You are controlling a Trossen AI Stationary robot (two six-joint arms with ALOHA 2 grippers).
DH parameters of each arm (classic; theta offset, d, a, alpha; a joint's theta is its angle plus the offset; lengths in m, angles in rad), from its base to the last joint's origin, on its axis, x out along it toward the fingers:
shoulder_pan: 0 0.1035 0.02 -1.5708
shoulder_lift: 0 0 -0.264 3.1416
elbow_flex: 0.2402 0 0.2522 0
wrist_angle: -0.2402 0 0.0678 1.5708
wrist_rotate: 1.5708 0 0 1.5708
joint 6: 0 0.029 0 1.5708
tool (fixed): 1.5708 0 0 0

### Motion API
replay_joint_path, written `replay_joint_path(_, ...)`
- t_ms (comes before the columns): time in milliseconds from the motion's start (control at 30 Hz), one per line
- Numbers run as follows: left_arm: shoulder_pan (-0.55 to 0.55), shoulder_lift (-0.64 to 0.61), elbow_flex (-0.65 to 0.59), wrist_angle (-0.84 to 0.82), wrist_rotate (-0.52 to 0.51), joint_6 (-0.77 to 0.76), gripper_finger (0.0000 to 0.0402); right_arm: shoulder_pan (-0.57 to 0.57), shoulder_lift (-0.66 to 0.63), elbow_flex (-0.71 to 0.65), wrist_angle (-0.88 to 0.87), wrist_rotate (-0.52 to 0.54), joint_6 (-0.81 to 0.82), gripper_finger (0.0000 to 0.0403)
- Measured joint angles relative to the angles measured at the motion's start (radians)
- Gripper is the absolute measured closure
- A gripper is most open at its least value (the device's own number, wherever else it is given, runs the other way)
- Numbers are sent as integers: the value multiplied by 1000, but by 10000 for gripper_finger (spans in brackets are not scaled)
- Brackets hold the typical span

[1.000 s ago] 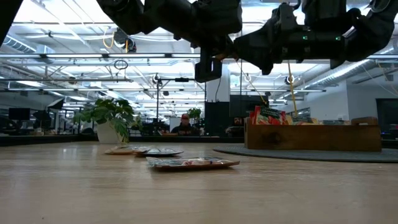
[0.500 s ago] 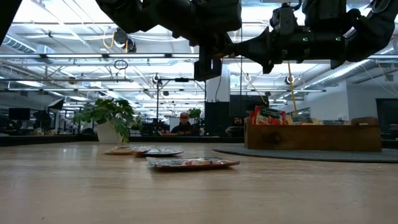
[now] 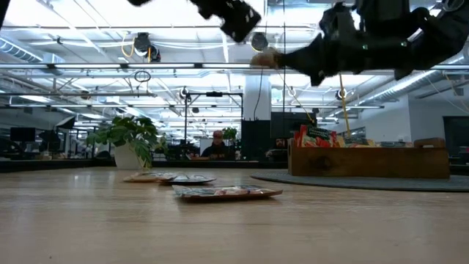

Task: Pick & Place Tea
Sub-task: Put the brown tea bag into the right section of the wooden organizer

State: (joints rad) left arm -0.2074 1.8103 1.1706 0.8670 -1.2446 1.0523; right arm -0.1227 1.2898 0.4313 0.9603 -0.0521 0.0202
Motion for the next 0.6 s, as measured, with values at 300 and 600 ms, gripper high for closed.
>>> replay_joint_path(300,-34,-138,-2,-142,-162,-179,141,30,-266,16,-399,103,-44,403)
replay_joint_path(600,4,-178,-2,-535,-279,-491,137,109,-477,314,-1332,321,79,403)
